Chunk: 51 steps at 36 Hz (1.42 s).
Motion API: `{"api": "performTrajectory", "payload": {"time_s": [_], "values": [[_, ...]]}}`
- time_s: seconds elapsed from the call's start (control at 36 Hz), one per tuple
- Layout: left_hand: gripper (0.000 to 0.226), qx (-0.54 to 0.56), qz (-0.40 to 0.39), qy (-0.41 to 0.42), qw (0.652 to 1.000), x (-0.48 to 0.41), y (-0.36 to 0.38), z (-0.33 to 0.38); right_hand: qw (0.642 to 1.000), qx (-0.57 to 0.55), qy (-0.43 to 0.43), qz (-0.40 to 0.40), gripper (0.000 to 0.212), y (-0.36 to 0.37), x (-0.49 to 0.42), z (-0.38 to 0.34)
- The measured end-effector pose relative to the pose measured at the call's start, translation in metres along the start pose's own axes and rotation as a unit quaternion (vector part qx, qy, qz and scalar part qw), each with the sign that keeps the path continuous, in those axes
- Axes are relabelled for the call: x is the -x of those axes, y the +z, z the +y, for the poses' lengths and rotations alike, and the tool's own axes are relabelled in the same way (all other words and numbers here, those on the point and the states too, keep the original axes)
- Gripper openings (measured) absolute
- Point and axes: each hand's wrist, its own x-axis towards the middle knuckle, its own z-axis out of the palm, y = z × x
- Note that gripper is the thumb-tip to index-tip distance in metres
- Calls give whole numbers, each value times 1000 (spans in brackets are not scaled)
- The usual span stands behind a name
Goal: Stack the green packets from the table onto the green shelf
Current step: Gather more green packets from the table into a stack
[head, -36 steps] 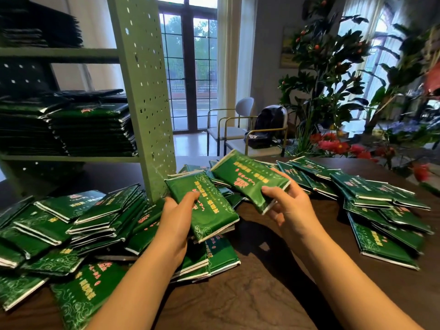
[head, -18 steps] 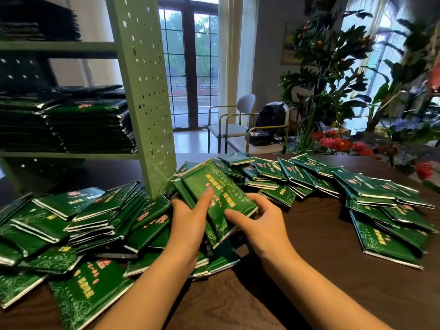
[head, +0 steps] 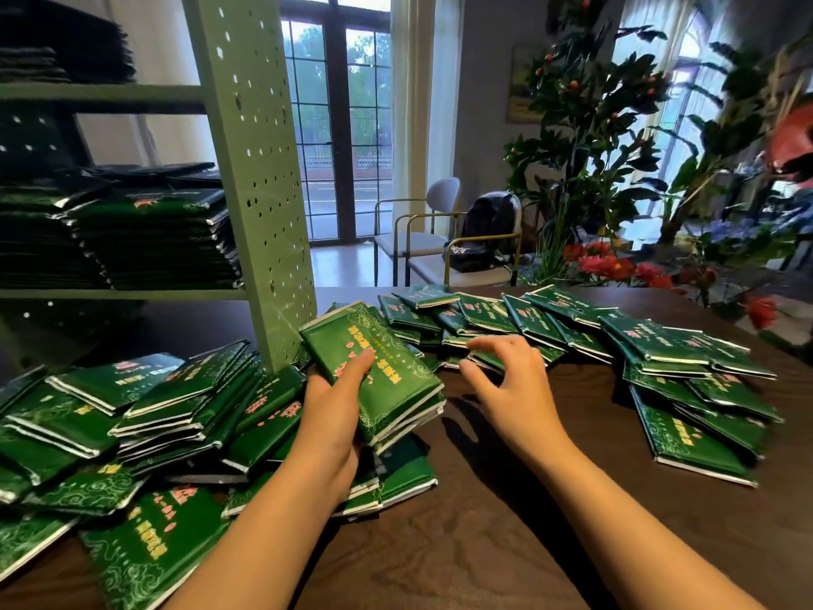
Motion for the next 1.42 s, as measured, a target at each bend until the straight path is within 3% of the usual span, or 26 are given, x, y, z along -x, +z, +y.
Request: {"api": "performTrajectory", "payload": {"time_s": [0.08,0.22,0.36,0.61,0.72,0.92,1.22,1.42], "values": [[39,5,5,-11,1000,-1,-1,3,990,129,28,-45,52,-6,-11,7],[40,18,4,-29,999,-1,-2,5,939,313,11,-141,95,-4,-40,19],[36,38,-11,-44,998,-2,-2,8,920,349,-6,-178,107,-1,-69,31],[40,29,-19,-62,997,-7,-6,8,897,353,-24,-264,97,6,-95,45],[44,19,-19,-64,998,-10,-7,6,891,341,-12,-299,81,11,-94,47],[44,20,-10,-63,998,-14,-8,2,893,356,-19,-273,46,15,-84,43],[51,2,-9,-64,998,-19,-13,-2,906,327,-78,-257,41,-4,-51,49],[65,-3,-16,-64,998,-16,-12,0,886,346,-116,-288,44,-23,-9,28]]}}
